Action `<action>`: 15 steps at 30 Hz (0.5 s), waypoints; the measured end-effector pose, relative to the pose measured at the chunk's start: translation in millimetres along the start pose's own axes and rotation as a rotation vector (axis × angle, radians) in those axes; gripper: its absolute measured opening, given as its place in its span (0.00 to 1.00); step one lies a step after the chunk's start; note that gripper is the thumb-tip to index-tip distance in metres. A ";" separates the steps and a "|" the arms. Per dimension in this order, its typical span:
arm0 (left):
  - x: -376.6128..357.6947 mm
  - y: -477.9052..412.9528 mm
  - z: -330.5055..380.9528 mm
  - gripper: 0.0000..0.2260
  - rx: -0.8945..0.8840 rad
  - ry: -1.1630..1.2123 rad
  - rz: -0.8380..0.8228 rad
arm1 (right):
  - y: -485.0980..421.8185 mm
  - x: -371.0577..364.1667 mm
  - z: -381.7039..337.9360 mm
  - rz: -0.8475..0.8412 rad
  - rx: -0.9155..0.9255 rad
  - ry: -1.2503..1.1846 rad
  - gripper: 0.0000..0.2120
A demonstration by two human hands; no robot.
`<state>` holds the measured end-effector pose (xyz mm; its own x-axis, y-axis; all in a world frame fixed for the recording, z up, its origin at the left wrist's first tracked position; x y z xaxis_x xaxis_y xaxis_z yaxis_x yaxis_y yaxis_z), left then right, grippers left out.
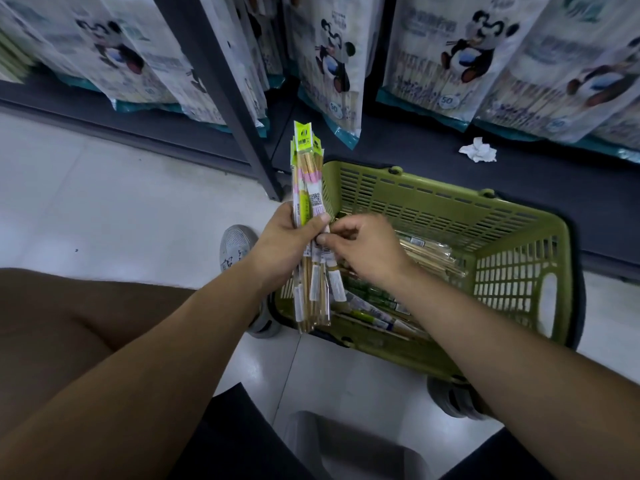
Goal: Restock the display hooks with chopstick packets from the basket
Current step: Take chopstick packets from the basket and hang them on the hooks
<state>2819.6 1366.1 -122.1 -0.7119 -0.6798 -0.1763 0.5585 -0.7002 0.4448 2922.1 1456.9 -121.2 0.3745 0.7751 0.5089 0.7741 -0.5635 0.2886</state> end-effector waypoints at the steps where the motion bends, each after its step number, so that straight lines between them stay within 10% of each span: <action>1: 0.2 -0.2 2.2 0.11 -0.006 -0.011 -0.007 | 0.0 -0.5 -0.8 -0.022 -0.001 -0.023 0.04; 7: 18.8 -1.6 9.4 0.12 -0.021 -0.153 0.103 | -4.4 -3.5 25.9 -0.045 -0.170 -0.191 0.08; 15: 61.5 -8.0 -1.6 0.18 0.082 -0.086 0.247 | 42.7 -63.8 146.3 -0.542 -0.208 0.727 0.18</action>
<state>2772.0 1329.5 -137.9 -0.5940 -0.8042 0.0201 0.6860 -0.4933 0.5349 3005.9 1425.2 -260.0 -0.4779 0.6174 0.6248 0.6162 -0.2713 0.7394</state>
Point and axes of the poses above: each hand's wrist, its own y-axis away from the middle knuckle, its own x-axis out of the back of the hand, z = x × y, the point moved 9 cm from there along -y, towards the middle knuckle, and after that the axes turned 12 degrees about y, right-handed, at the moved point
